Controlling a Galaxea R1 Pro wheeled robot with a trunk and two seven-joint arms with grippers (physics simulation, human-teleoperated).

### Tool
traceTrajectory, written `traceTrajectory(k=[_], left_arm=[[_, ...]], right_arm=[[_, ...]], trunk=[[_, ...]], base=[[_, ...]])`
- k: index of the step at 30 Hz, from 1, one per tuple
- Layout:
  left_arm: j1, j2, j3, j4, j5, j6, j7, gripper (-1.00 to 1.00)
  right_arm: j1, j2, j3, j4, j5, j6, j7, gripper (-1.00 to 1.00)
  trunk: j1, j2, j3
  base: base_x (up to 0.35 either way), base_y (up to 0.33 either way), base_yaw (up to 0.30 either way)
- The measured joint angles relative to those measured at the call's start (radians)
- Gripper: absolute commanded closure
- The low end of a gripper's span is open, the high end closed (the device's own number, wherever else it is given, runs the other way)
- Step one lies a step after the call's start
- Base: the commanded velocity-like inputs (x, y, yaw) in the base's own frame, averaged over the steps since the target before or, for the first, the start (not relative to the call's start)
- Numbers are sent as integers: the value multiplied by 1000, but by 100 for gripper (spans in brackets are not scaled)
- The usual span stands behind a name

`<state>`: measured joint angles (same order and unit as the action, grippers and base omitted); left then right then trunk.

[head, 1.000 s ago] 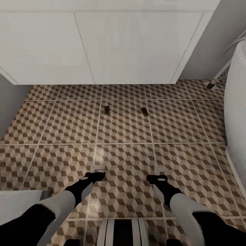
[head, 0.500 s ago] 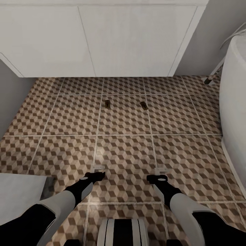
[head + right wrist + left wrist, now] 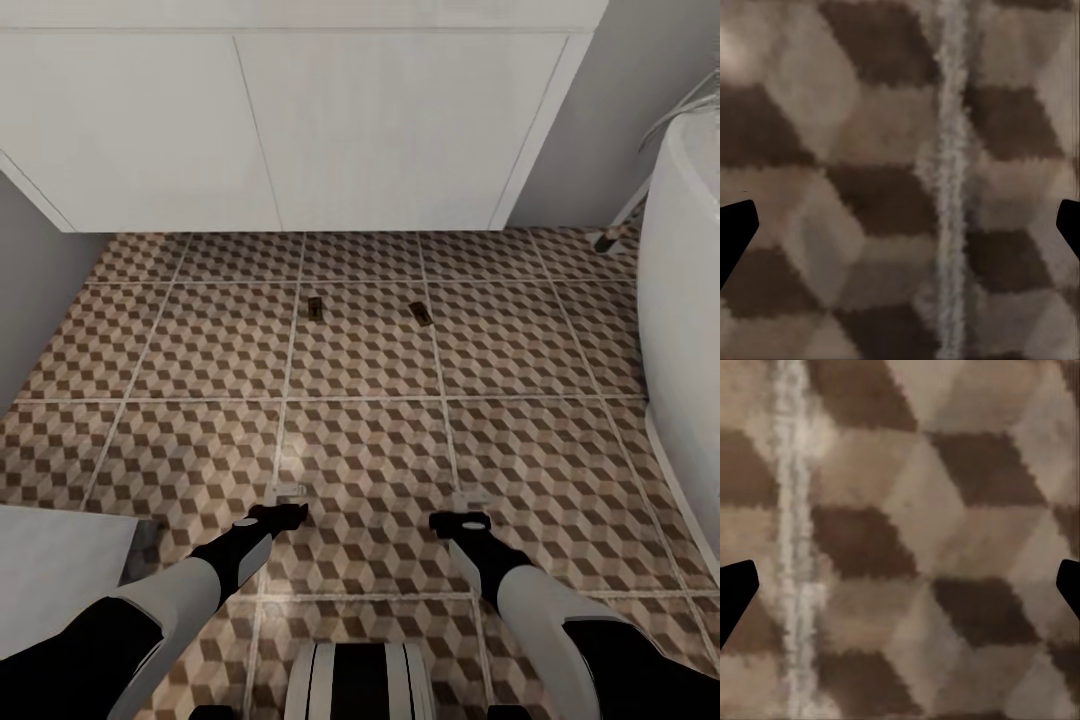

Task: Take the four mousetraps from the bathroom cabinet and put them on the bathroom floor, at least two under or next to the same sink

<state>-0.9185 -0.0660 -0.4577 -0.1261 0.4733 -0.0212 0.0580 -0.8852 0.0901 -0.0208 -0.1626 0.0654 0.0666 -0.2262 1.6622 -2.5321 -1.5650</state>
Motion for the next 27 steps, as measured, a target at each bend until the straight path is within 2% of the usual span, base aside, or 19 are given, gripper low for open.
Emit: traceTrajectory(k=[27], left_arm=[[0,-1,0,-2,-2,5,0,-100]], right_arm=[[0,-1,1,0,0,0,0,-100]], trunk=[[-12,6,104]], base=[[0,0,0]])
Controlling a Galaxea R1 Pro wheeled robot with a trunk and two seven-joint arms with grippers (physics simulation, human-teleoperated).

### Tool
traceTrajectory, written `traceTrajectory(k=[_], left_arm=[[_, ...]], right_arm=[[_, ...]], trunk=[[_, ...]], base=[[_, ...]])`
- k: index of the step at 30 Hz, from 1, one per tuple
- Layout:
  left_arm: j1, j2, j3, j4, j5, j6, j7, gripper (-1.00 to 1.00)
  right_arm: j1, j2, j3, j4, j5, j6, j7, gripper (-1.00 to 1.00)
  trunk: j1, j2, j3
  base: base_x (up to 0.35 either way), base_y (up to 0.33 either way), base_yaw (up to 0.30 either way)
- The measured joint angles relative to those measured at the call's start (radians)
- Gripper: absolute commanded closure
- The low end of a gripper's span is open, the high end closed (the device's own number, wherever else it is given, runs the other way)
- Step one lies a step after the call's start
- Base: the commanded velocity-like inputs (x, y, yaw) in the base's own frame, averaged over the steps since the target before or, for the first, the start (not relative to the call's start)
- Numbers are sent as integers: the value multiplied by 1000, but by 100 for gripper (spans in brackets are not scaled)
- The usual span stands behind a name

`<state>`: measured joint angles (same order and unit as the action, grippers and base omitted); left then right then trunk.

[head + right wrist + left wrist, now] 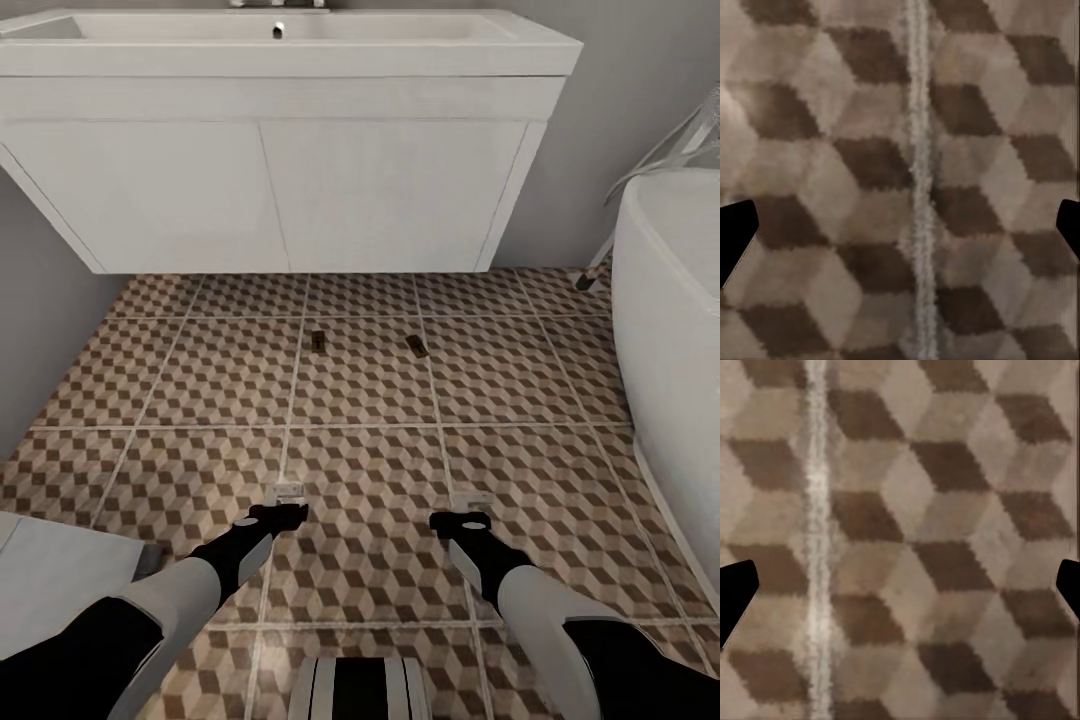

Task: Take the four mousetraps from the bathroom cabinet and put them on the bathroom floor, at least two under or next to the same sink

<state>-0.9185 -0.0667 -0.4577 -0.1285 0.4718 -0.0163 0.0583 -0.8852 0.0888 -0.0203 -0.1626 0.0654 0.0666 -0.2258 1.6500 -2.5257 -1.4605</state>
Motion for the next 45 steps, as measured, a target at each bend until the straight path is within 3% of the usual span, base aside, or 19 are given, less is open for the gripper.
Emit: traceTrajectory(k=[45], left_arm=[[0,4,0,-1,2,-5,-1,-100]], right_arm=[[0,3,5,-5,10,-3,0,-100]], trunk=[[-20,11,174]], base=[[0,0,0]])
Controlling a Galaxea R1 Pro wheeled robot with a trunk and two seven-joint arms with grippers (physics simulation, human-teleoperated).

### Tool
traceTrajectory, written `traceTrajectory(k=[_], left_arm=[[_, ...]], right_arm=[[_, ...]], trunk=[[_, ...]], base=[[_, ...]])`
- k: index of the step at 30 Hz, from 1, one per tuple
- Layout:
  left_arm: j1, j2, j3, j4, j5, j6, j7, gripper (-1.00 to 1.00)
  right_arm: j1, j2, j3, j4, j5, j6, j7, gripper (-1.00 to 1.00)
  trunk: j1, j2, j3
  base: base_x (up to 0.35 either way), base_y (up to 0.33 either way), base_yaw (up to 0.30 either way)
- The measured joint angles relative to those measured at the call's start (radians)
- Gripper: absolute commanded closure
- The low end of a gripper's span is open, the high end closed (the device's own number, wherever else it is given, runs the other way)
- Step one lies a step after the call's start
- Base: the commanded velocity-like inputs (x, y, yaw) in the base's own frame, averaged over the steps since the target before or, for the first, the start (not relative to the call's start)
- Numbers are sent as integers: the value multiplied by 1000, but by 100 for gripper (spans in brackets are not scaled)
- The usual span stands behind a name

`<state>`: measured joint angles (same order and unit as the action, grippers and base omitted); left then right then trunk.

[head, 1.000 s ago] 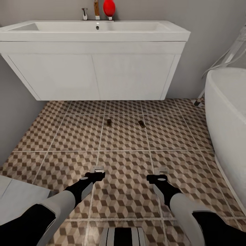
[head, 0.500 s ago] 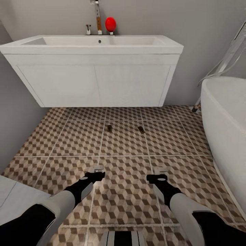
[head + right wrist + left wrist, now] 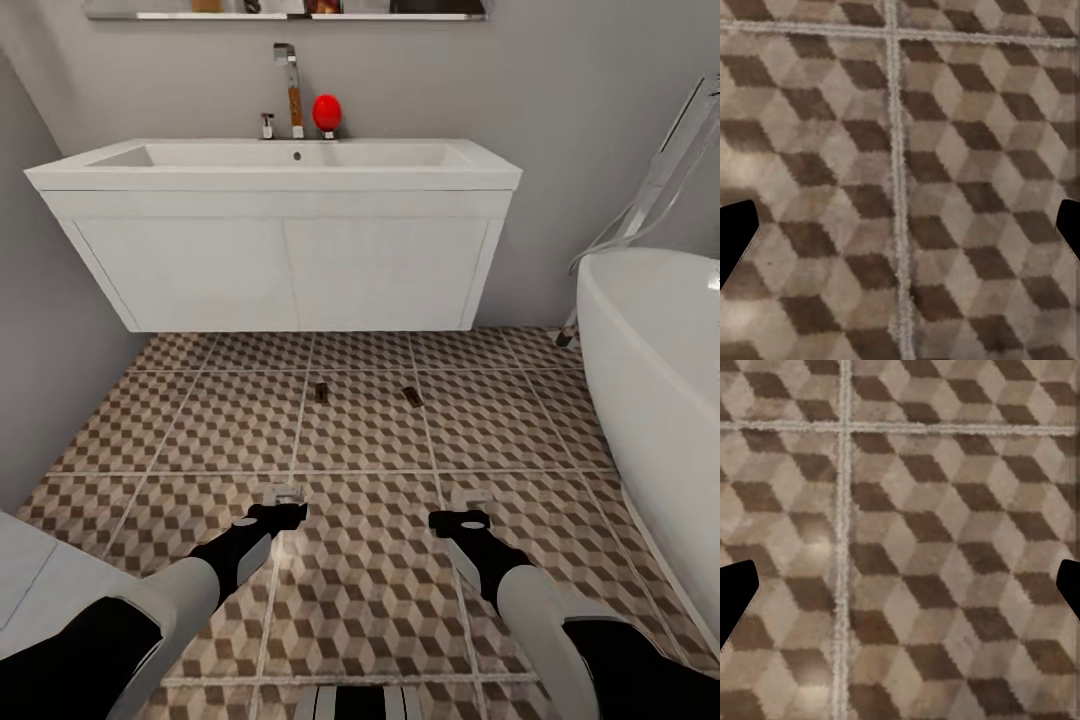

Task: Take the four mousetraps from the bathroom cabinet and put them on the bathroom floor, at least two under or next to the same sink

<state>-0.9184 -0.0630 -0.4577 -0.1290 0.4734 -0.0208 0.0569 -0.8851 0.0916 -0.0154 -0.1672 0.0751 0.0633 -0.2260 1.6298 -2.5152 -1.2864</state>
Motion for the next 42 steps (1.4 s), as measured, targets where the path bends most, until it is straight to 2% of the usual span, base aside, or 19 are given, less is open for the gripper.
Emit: traceTrajectory(k=[42], left_arm=[[0,-6,1,0,0,-1,3,-100]], right_arm=[[0,1,5,-11,5,-9,-8,-100]], trunk=[[-19,10,163]], base=[[0,0,0]])
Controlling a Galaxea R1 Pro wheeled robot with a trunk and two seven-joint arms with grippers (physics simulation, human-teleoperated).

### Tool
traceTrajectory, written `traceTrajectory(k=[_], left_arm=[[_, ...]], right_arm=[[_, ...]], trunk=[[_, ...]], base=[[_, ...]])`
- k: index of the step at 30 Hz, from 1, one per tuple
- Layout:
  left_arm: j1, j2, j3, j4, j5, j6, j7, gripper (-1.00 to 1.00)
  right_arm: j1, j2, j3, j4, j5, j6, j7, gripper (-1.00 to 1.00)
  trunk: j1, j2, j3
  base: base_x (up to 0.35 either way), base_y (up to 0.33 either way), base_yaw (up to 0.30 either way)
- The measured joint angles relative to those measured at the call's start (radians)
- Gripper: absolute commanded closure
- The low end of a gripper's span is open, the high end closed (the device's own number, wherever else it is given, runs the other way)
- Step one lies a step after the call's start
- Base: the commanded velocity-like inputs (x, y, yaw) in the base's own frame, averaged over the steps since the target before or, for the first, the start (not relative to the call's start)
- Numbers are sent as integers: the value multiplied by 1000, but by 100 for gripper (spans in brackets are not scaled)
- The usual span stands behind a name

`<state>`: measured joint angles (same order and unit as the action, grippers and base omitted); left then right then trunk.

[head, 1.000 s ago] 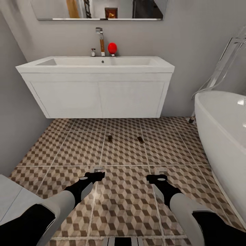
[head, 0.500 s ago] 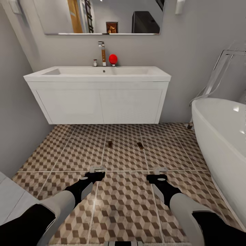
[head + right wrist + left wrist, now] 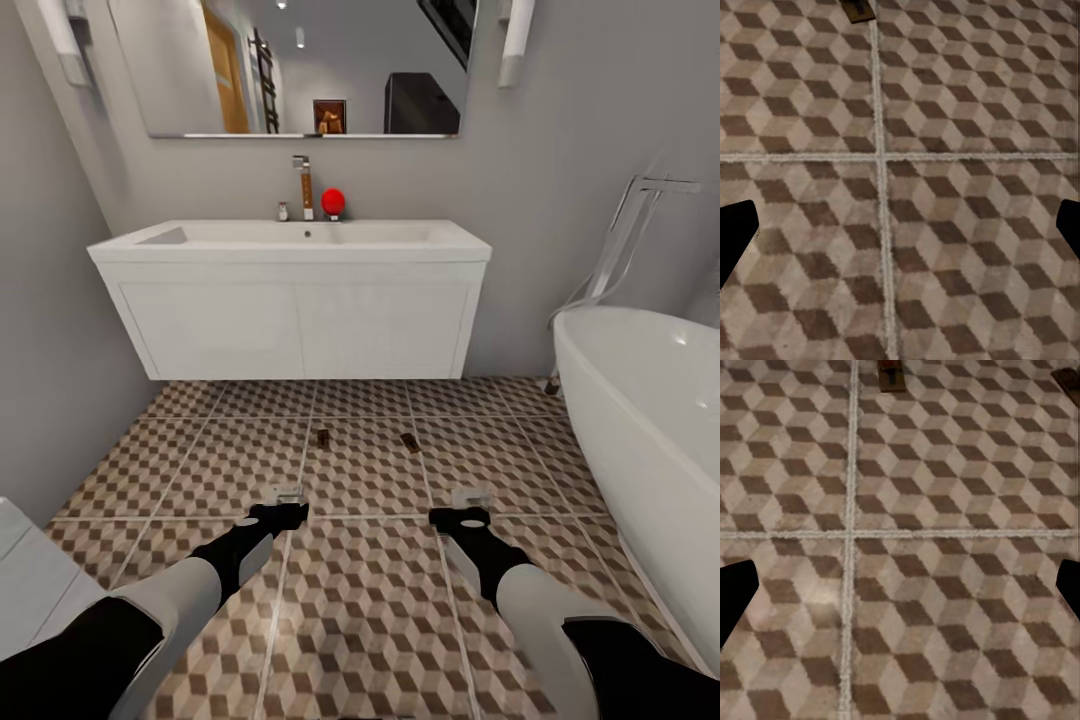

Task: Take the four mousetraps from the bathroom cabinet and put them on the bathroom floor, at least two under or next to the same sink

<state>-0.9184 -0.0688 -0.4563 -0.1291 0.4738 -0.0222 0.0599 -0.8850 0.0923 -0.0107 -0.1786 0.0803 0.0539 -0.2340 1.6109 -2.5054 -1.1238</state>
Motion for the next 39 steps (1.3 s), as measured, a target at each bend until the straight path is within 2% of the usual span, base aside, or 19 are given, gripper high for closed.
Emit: traceTrajectory(k=[14,20,30,39], left_arm=[[0,0,0,0,1,0,0,-100],[0,0,1,0,1,-1,-1,-100],[0,0,0,0,1,-1,0,-100],[0,0,1,-1,1,0,0,-100]], right_arm=[[0,-2,-2,-11,0,1,-1,-100],[0,-2,-2,-12,0,1,-1,-100],[0,-2,-1,-12,0,2,-1,-100],[0,-2,0,-12,0,2,1,-100]], trunk=[[-6,3,54],[-6,3,54],[-11,6,93],[-45,68,121]], base=[[0,0,0],[0,0,0],[0,0,0],[0,0,0]])
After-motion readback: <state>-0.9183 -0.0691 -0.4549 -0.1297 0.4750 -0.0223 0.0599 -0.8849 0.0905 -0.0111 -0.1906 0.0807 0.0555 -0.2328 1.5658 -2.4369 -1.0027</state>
